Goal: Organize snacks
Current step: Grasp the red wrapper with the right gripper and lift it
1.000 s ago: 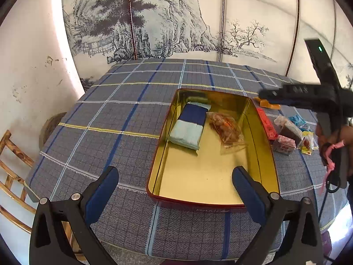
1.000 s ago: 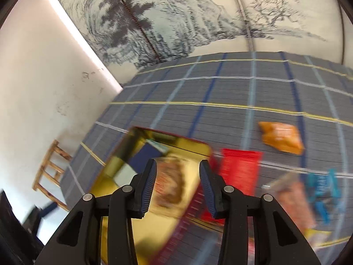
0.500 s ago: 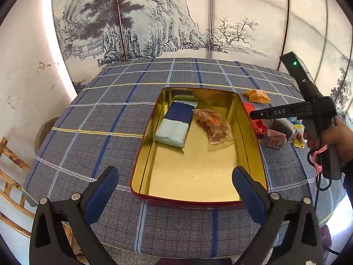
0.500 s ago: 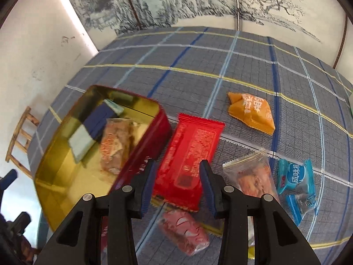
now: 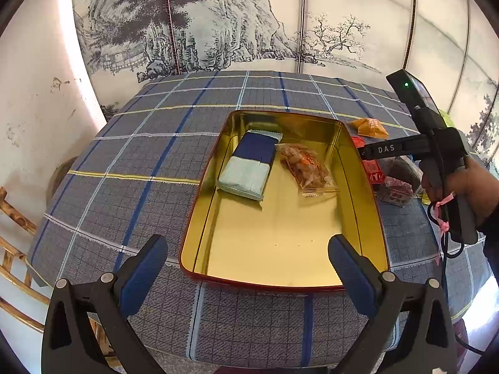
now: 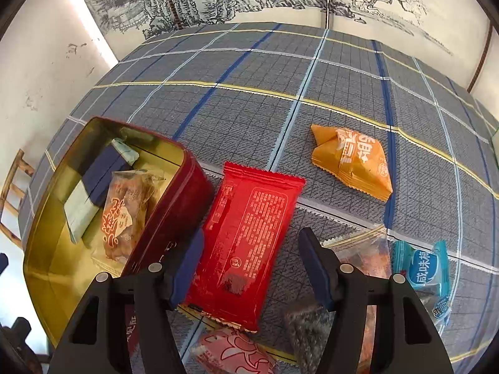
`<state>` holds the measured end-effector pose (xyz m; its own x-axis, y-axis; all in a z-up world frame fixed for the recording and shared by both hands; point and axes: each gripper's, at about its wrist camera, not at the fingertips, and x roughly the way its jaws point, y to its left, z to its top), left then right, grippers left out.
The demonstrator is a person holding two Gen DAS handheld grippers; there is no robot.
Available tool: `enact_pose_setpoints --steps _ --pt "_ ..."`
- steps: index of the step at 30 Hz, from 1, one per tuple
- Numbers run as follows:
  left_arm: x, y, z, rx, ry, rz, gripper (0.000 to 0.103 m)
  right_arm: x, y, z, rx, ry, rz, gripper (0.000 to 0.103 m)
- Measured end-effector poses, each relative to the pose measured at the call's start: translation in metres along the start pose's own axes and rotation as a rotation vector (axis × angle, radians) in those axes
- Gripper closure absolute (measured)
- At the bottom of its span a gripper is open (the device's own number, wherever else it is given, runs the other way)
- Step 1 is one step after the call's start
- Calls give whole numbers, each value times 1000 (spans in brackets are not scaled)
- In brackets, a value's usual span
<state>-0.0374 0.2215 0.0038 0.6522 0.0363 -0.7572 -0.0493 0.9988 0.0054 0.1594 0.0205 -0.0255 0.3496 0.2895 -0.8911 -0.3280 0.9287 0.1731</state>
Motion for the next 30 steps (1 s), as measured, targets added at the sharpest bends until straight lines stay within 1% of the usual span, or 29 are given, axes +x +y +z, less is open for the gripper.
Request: enact_pose_setpoints --steps 3,5,6,7,9,11,14,16,20,21,23,26,28,30 --pt "0 1 0 1 2 5 1 1 5 0 -8 24 16 38" --pt "0 1 1 0 -1 7 1 3 10 -1 -46 20 -12 38" --pt "0 1 1 -1 1 6 1 3 9 -1 -42 16 -9 39" --pt "0 0 1 -1 3 5 1 3 9 -1 -43 11 -13 42" --pt "1 -1 0 2 7 6 1 4 13 -3 -88 1 -53 48" --pt "1 -2 0 6 10 11 1 5 15 -3 -113 -7 -71 52" --pt "1 -2 0 2 11 9 1 1 14 -2 -132 -17 -59 56" --pt "-1 -2 0 5 1 14 1 -15 8 0 -125 -56 -20 58" --pt "-10 -7 3 35 -30 17 1 -73 -18 -3 -43 -183 12 58" --pt "-13 -9 5 44 -39 11 1 -91 -28 -9 -22 -219 9 58" --pt "-20 -16 8 71 -55 -17 1 -115 -44 -25 8 -260 -11 58" --pt "-29 -34 13 125 -67 -57 1 -134 -79 -56 71 -280 -86 58" --pt "-33 -48 16 164 -75 -87 1 -138 -108 -79 124 -266 -132 58" --pt "-36 -62 19 204 -73 -142 1 -137 -143 -106 195 -236 -171 58"
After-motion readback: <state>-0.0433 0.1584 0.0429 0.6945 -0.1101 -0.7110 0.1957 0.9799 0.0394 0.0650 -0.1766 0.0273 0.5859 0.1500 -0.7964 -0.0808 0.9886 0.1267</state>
